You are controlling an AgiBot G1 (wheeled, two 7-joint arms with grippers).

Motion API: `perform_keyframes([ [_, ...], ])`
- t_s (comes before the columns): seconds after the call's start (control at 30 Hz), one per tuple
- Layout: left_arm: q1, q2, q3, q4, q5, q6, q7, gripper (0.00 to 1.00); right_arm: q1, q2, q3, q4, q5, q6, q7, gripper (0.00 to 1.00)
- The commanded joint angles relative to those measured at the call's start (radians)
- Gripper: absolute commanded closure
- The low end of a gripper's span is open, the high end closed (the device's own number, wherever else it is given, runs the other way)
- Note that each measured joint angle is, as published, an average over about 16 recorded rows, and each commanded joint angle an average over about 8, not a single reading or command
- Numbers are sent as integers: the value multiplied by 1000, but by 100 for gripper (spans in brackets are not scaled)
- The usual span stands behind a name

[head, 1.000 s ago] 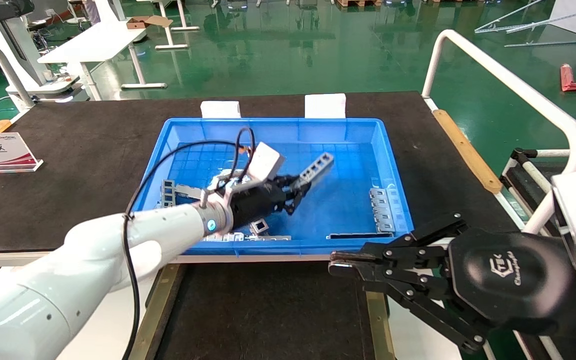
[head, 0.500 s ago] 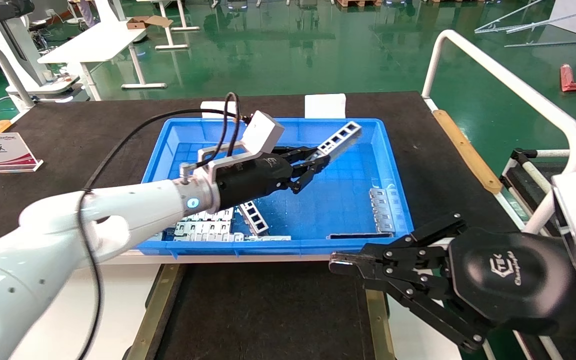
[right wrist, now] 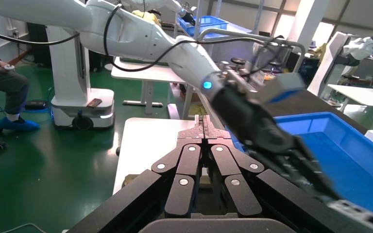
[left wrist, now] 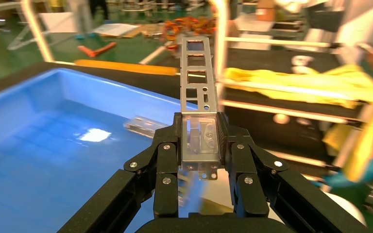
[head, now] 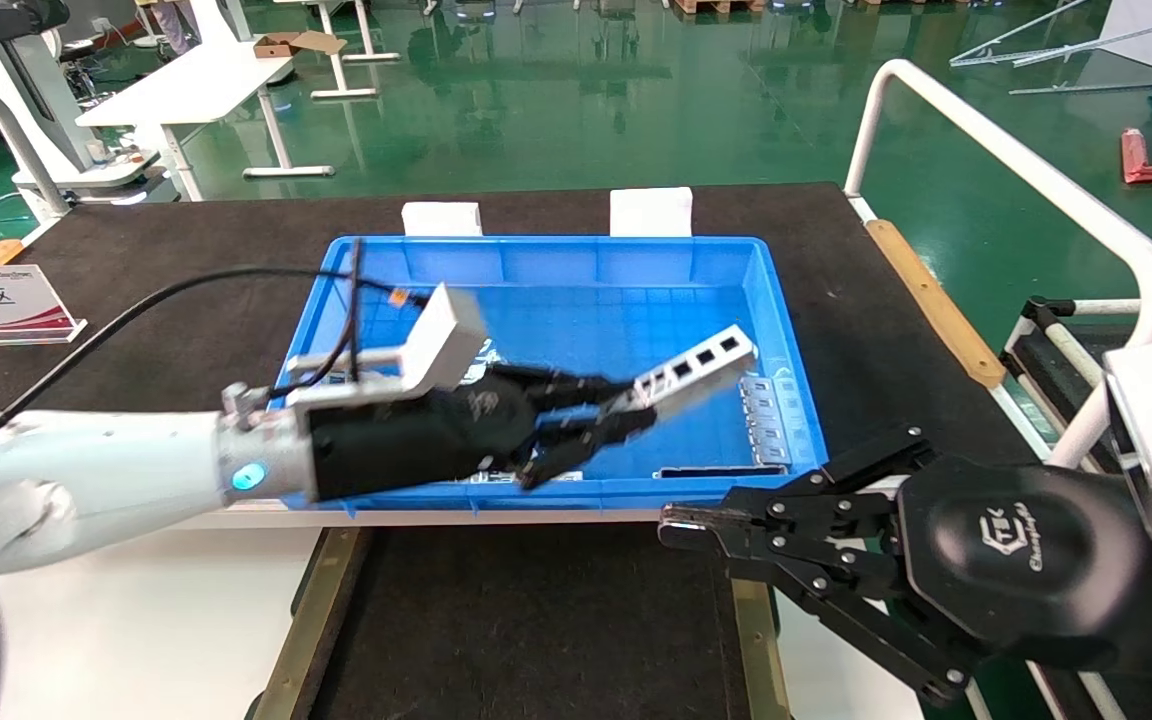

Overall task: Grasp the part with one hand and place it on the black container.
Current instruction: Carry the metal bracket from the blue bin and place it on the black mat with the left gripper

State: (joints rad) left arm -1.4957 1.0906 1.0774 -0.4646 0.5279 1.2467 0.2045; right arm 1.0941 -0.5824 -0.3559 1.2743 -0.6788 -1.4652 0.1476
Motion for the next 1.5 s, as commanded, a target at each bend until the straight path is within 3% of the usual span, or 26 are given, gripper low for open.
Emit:
perform_keyframes([
  [0.03,13,-34,3,-32,-2,43,-8,100,0,0,0,0,0,0,0,100],
  [0.33,186,-207,18,-338,-27,-32,-82,100,0,0,0,0,0,0,0,100],
  [0.53,342,-296,33,-525,-55,-205,-132,100,0,0,0,0,0,0,0,100],
  [0.73,482,-333,45,-634,-80,-393,-149,100,0,0,0,0,0,0,0,100],
  [1.1,649,-256,-2,-626,-154,-695,-109,100,0,0,-1,0,0,0,0,100],
  [1.5,727,-90,-116,-527,-254,-896,-71,100,0,0,-1,0,0,0,0,100],
])
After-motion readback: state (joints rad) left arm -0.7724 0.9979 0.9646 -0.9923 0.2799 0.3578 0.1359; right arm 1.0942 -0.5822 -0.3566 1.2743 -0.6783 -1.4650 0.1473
